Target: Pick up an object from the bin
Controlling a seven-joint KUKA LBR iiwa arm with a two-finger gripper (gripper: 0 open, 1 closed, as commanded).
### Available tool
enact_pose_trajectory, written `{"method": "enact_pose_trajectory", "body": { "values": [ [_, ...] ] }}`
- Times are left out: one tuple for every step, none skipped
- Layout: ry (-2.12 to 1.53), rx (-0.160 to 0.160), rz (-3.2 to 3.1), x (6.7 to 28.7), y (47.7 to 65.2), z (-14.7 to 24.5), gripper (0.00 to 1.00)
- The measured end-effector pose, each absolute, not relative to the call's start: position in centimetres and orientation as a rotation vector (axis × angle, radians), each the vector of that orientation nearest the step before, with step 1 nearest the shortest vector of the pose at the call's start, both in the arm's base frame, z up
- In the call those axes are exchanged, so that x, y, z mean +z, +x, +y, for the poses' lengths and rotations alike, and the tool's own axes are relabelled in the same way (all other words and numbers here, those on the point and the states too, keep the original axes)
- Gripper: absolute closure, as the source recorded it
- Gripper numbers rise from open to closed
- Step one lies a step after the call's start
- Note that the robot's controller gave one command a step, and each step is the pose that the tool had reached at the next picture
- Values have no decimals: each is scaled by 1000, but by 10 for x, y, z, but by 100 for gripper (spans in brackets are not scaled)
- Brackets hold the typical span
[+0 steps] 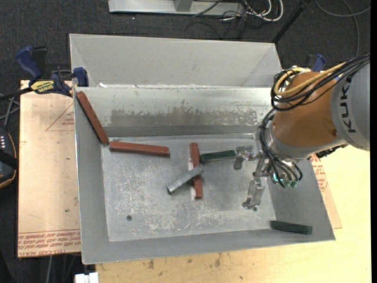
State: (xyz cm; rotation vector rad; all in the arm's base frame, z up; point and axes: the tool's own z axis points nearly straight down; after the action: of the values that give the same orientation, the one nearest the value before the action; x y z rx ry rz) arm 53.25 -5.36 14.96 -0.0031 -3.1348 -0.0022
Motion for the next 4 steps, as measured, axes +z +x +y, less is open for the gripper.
{"method": "enact_pose_trajectory", "body": {
  "values": [
    [-1,-1,-3142,153,534,-54,0],
    [-116,0,-3141,148,551,-49,0],
    [-331,-3,-3132,87,578,-19,0],
    [-119,-3,-3148,73,603,30,100]
  ]
}}
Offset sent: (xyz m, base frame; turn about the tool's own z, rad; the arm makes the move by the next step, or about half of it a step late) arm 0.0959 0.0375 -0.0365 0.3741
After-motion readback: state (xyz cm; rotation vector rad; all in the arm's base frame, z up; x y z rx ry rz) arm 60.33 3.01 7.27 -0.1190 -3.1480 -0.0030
